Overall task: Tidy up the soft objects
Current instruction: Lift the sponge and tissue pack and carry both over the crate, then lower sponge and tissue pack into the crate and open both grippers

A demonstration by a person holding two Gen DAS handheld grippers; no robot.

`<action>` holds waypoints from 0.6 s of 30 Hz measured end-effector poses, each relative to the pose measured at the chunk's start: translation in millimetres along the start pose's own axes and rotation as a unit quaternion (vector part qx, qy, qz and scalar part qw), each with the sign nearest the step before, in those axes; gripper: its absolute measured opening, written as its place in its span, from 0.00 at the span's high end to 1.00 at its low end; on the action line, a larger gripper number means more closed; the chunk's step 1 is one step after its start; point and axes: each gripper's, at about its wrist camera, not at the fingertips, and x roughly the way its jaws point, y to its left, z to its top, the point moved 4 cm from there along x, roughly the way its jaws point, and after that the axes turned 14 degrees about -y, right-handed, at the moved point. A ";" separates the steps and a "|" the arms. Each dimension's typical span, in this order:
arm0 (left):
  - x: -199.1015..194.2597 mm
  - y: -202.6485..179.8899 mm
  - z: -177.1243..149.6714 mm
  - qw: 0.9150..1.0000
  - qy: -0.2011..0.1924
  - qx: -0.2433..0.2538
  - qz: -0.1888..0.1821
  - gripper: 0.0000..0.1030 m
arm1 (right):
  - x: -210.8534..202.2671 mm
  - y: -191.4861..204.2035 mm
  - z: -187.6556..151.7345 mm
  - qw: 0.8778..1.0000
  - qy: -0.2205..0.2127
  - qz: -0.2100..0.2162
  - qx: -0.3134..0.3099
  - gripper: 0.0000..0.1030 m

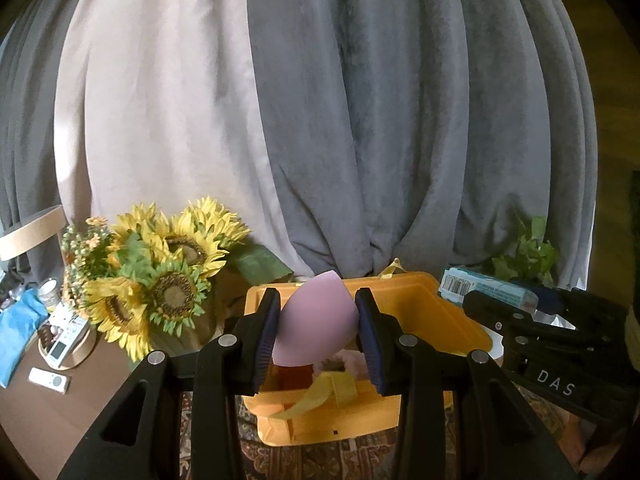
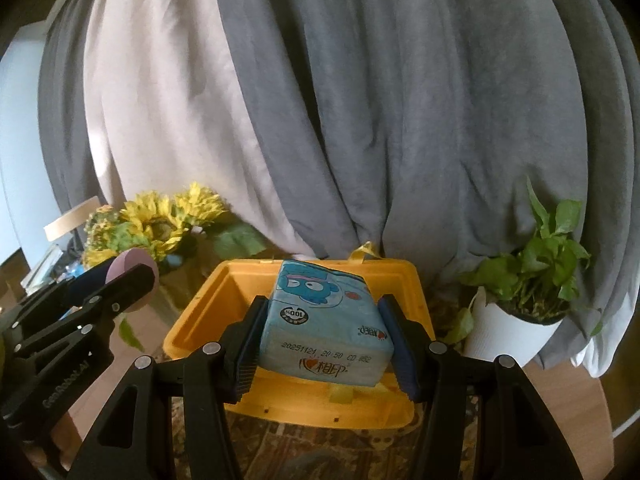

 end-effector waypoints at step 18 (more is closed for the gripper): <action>102.8 1.3 -25.0 0.998 0.067 0.003 -0.008 0.63 | 96.8 -25.6 -17.9 0.997 0.071 -0.011 0.004 0.45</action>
